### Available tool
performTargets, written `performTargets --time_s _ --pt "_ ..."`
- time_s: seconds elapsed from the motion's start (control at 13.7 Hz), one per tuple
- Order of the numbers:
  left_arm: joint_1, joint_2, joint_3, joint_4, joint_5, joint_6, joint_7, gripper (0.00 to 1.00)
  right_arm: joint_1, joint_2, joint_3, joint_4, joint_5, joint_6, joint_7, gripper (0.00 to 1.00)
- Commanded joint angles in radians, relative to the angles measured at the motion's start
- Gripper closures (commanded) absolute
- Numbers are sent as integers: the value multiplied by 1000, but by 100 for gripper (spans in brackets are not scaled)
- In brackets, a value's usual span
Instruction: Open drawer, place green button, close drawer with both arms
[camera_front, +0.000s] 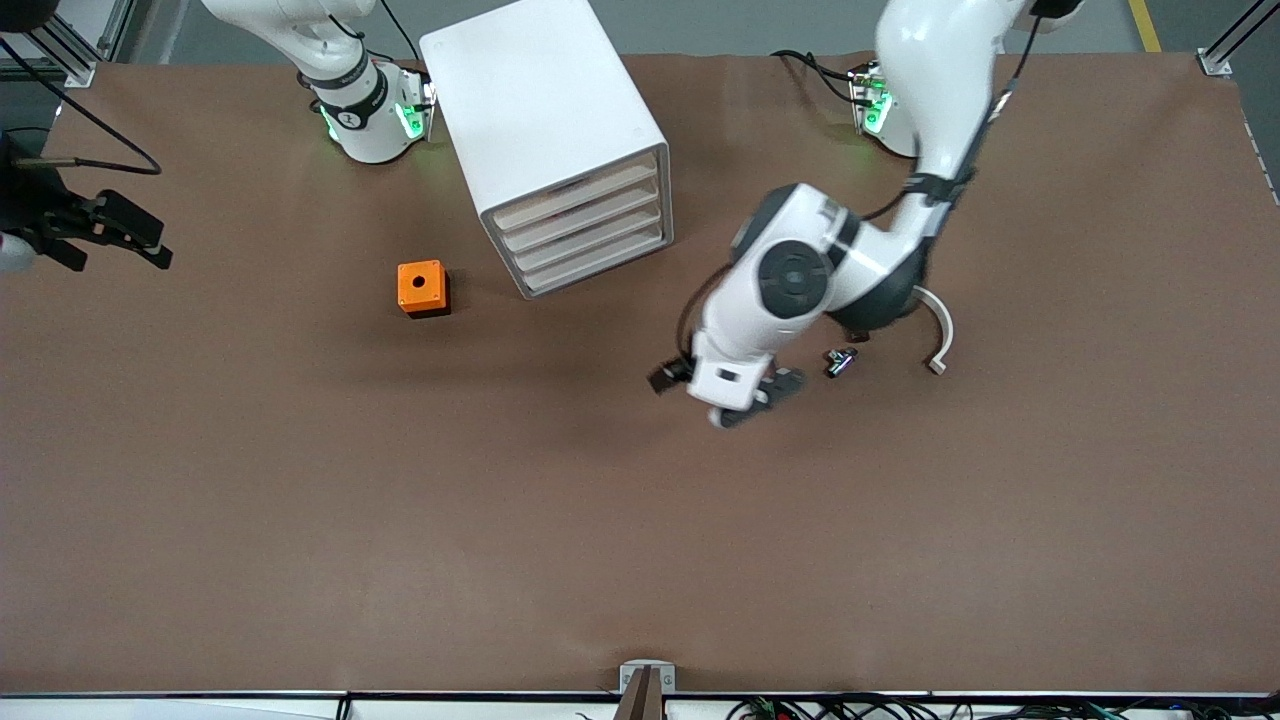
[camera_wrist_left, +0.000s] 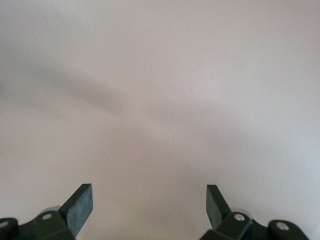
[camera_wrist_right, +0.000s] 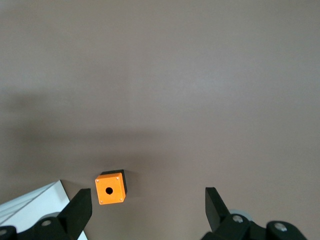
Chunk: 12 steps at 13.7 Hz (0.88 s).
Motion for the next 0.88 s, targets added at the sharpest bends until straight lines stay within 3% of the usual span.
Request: performTargets --time_s 0.0,0.22,0.51,0.8 --pt "88 -96 -13 20 89 -40 34 0 -2 19 8 59 -13 -22 37 0" --pt "202 -181 -13 20 92 -126 135 0 -4 21 8 61 -10 -20 31 0" --pt "334 -293 -10 20 92 -304 447 0 -4 21 8 70 -10 -33 29 0" --pt "429 -385 -12 9 91 -434 651 0 -5 21 6 81 -13 -126 34 0"
